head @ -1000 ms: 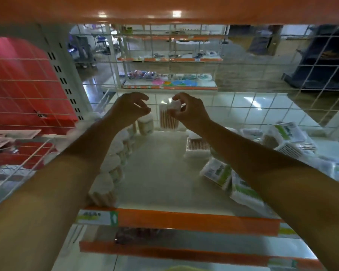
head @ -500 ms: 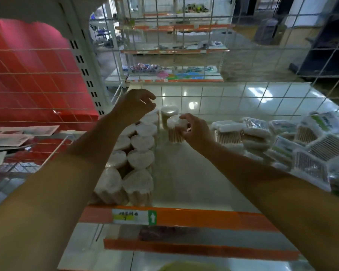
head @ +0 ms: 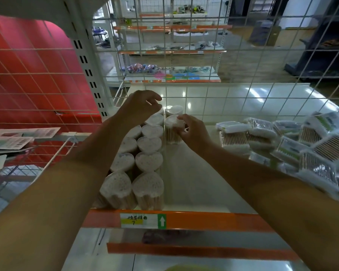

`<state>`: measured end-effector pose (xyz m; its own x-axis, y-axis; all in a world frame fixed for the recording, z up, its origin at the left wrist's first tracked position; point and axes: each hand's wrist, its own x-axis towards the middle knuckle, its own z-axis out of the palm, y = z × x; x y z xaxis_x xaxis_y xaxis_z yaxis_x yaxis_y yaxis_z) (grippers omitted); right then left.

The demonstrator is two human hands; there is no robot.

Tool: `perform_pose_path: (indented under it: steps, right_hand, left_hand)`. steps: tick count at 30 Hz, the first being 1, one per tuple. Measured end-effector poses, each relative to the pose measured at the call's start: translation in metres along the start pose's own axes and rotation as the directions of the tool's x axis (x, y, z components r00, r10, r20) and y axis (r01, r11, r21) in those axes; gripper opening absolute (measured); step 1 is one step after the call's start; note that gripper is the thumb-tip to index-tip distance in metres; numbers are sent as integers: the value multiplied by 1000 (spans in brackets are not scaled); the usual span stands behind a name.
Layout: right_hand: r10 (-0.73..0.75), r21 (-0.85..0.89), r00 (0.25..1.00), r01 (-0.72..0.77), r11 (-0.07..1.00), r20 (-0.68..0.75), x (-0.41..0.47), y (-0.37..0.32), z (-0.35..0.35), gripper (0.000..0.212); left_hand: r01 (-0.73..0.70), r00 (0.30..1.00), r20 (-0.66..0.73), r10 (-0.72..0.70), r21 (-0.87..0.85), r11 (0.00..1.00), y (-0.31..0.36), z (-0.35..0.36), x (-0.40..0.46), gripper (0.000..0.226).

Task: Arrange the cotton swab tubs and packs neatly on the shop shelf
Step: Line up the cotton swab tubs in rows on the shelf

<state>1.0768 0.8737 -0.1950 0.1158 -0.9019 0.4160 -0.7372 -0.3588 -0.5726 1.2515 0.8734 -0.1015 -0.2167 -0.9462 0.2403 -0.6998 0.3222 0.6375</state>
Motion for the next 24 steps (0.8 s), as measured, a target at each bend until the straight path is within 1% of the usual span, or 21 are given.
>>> perform_pose_path:
  steps: [13,15,20,24]
  right_hand:
    - [-24,-16,999,24,1000,30,-3,-4,-6,45]
    - [-30,-43,999,31,999,30,-3,-7,-10,44]
    - [-44,-110,999,43,993,-8,3,-14,-27,42]
    - [-37,-142,999,31,989,-34,6,-11,-45,38]
  left_hand:
    - [-16,1000,6,16,27,999,3,5,0,26]
    - [-47,999,13,46,72,996,6,6,0,26]
    - [-170,985,50,162,286,943,20,9,3,28]
    - [-217,976,91,198,317,923,32,21,9,29]
